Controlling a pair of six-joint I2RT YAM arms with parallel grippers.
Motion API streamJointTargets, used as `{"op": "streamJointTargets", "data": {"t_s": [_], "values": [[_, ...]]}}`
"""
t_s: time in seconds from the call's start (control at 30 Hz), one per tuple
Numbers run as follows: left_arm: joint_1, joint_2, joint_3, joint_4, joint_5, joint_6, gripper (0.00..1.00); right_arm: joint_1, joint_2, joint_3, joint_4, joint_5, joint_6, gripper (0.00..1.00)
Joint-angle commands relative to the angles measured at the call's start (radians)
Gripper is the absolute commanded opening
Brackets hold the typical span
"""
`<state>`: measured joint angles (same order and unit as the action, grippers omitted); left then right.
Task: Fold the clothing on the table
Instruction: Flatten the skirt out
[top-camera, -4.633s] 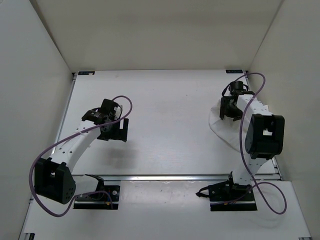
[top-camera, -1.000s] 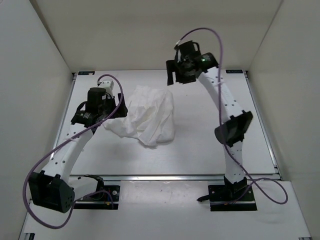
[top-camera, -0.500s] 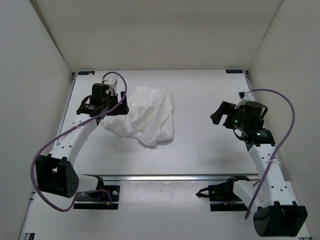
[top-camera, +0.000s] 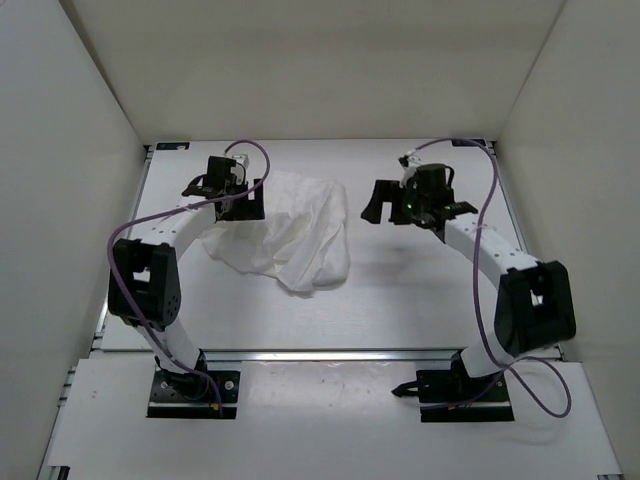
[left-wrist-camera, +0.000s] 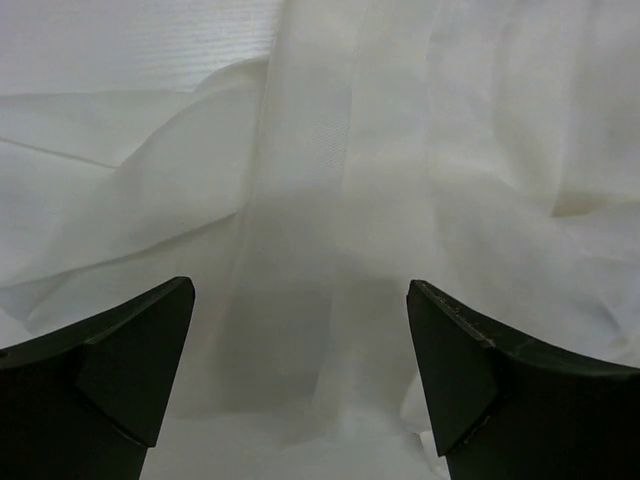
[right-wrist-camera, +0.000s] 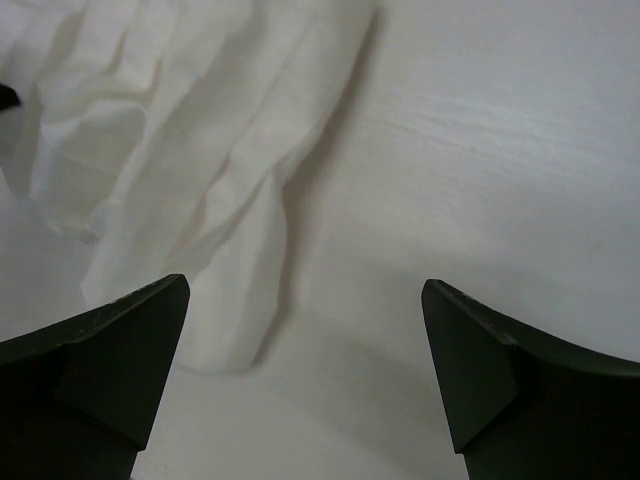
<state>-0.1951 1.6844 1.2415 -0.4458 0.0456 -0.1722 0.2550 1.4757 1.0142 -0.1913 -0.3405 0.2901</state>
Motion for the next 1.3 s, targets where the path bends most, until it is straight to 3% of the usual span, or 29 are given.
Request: {"op": "streamJointTargets", "data": {"t_s": [0.0, 0.03, 0.13, 0.23, 0.27, 0.37, 0.43, 0.63, 0.83, 0.87, 0.9, 0.93, 0.97, 1.0, 1.13, 1.27], "values": [[-0.024, 0.032, 0.029, -0.005, -0.044, 0.022, 0.98, 0.050, 0.119, 0.162, 0.087, -0.018, -0.011, 0.99], [-0.030, 0.055, 0.035, -0.020, -0.044, 0.019, 0.98, 0.072, 0.165, 0.208, 0.072, -0.014, -0.009, 0.99], [-0.009, 0.077, 0.006, -0.009, -0.024, 0.022, 0.82, 0.116, 0.250, 0.279, 0.066, 0.024, 0.003, 0.99], [-0.003, 0.084, -0.031, 0.027, 0.016, 0.005, 0.40, 0.148, 0.308, 0.282, 0.110, 0.078, 0.021, 0.99], [0.000, 0.093, -0.033, 0.030, 0.019, 0.002, 0.34, 0.151, 0.336, 0.282, 0.113, 0.068, 0.030, 0.99], [-0.023, 0.121, -0.037, 0.013, 0.043, 0.023, 0.05, 0.158, 0.411, 0.342, 0.057, 0.069, 0.029, 0.99], [-0.056, 0.135, -0.042, -0.022, 0.082, 0.033, 0.00, 0.162, 0.451, 0.397, 0.020, 0.098, 0.008, 0.99], [-0.168, 0.078, -0.143, -0.103, 0.165, 0.010, 0.00, 0.148, 0.502, 0.429, 0.001, 0.093, 0.021, 0.99], [-0.291, -0.086, -0.223, -0.168, 0.076, -0.030, 0.00, 0.124, 0.500, 0.442, 0.009, 0.075, 0.014, 0.98], [-0.259, -0.113, -0.223, -0.163, 0.074, -0.045, 0.14, 0.121, 0.502, 0.448, 0.000, 0.066, 0.008, 0.98], [-0.239, -0.138, -0.217, -0.162, 0.076, -0.050, 0.39, 0.121, 0.500, 0.452, 0.007, 0.057, 0.004, 0.98], [-0.190, -0.153, -0.206, -0.151, 0.103, -0.058, 0.53, 0.115, 0.503, 0.457, 0.015, 0.043, -0.005, 0.98], [-0.166, -0.173, -0.200, -0.142, 0.105, -0.065, 0.58, 0.113, 0.505, 0.472, 0.021, 0.040, -0.023, 0.98], [-0.115, -0.196, -0.183, -0.134, 0.106, -0.067, 0.70, 0.112, 0.511, 0.475, 0.021, 0.008, -0.029, 0.98], [-0.023, -0.249, -0.165, -0.047, 0.027, -0.070, 0.96, 0.079, 0.529, 0.530, 0.049, -0.127, -0.061, 0.98], [0.006, -0.177, -0.151, 0.062, 0.060, -0.072, 0.97, 0.081, 0.592, 0.616, 0.016, -0.150, -0.075, 0.97]]}}
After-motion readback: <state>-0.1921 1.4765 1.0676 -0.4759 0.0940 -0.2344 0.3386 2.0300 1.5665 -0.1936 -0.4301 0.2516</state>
